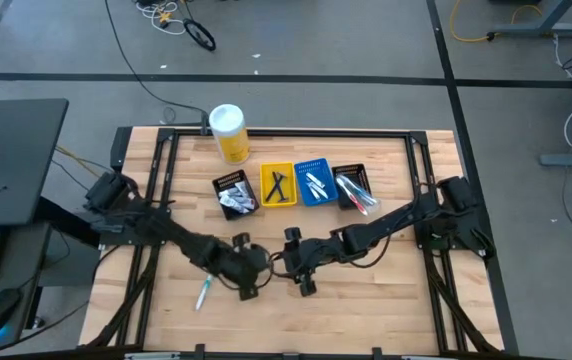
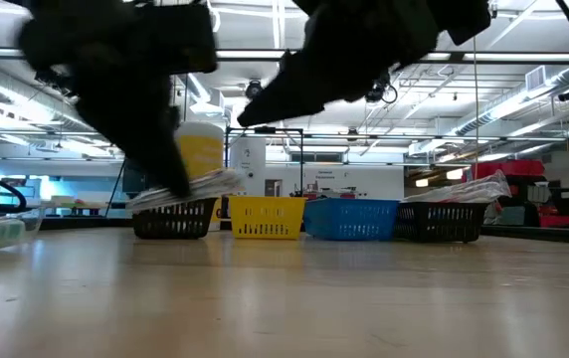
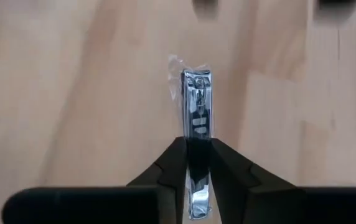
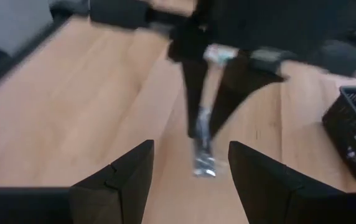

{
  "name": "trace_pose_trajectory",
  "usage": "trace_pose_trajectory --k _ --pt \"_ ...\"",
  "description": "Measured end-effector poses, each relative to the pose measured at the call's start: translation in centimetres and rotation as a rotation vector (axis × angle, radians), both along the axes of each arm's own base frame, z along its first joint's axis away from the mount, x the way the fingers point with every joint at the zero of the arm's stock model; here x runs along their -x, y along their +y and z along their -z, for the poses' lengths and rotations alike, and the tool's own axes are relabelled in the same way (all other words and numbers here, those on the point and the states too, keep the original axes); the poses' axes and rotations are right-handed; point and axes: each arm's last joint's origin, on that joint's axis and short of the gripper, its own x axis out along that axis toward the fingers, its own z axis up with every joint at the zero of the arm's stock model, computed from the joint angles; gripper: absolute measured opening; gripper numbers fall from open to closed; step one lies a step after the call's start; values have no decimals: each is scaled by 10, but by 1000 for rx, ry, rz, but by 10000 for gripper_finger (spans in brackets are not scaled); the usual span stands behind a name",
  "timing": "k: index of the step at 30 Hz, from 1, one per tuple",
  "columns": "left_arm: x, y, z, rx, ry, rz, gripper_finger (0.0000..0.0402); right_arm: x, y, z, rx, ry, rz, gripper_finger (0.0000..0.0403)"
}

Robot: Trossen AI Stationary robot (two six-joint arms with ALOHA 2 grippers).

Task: Pick & Place Travel size toiletries
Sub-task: Put the silver nail cutter into the blue basket

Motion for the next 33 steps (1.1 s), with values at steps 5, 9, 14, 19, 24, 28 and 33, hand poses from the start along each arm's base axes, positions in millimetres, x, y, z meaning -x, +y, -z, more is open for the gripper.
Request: trace_pose_trajectory --k 5,9,14,19,24,28,33 --pt "-13 14 -6 2 -30 12 51 2 2 8 72 37 -7 218" --pt "-22 17 -11 20 -100 69 57 4 -1 10 107 61 61 218" --pt "-25 18 -14 15 -136 82 55 6 -5 14 113 115 76 218" --pt "-25 19 -14 9 -136 74 57 7 -5 15 125 126 82 210" --pt "-26 22 -14 7 -137 64 56 6 -5 14 118 110 83 170" --pt "-28 25 -14 7 -137 55 57 5 -4 13 112 91 84 137" --pt "-28 25 -14 9 -136 56 58 5 -4 13 111 93 82 102"
